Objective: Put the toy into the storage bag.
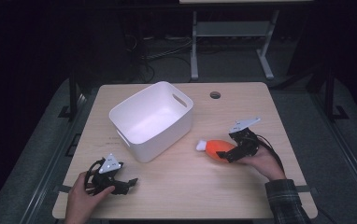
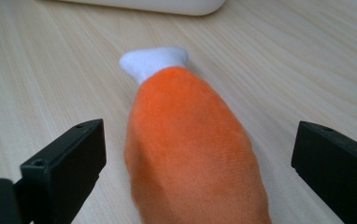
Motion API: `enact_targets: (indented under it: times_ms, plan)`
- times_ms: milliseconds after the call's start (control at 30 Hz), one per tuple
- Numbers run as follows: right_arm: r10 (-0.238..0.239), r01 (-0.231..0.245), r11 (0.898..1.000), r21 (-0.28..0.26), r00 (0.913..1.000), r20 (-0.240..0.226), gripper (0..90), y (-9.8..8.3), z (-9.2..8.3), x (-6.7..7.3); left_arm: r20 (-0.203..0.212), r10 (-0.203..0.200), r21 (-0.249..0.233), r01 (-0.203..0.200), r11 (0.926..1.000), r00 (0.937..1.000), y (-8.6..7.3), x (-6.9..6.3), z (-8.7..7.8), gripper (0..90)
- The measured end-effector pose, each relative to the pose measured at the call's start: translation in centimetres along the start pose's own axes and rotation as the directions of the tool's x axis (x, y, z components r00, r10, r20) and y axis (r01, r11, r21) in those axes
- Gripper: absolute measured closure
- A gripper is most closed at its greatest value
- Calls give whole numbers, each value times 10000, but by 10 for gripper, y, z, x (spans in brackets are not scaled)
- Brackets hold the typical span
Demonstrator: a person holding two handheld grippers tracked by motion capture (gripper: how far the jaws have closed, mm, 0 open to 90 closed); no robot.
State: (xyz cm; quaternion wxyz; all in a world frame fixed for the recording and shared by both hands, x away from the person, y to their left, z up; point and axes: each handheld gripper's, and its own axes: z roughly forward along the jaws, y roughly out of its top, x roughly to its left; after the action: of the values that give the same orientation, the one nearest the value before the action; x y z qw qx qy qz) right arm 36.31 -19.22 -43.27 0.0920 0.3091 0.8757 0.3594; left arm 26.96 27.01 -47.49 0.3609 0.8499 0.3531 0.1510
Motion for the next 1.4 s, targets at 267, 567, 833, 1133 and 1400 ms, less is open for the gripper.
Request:
enact_targets:
  times_ms: [267, 567, 833, 1133, 1400]
  plan:
    - [-88, 89, 9997, 230, 10000, -38, 18, -6, 11, -3, 0, -1, 0, 1, 10000, 10000, 0, 0, 0, 125]
    - [-355, 364, 9950, 930, 9993, -115, 17, -8, 26, 1, 0, -1, -2, 1, 10000, 10000, 0, 0, 0, 125]
    - [-277, 293, 9910, 1305, 9995, -138, 17, -9, 31, 4, -2, -1, 0, 1, 10000, 10000, 0, 0, 0, 124]
    - [-285, 284, 9921, 1225, 9996, -11, 123, -8, 28, 5, -1, 1, 6, -1, 10000, 10000, 0, 0, 0, 125]
    - [-193, 208, 9927, 1191, 9997, -133, 158, -9, 26, 5, -2, 0, 8, 0, 10000, 10000, 0, 0, 0, 124]
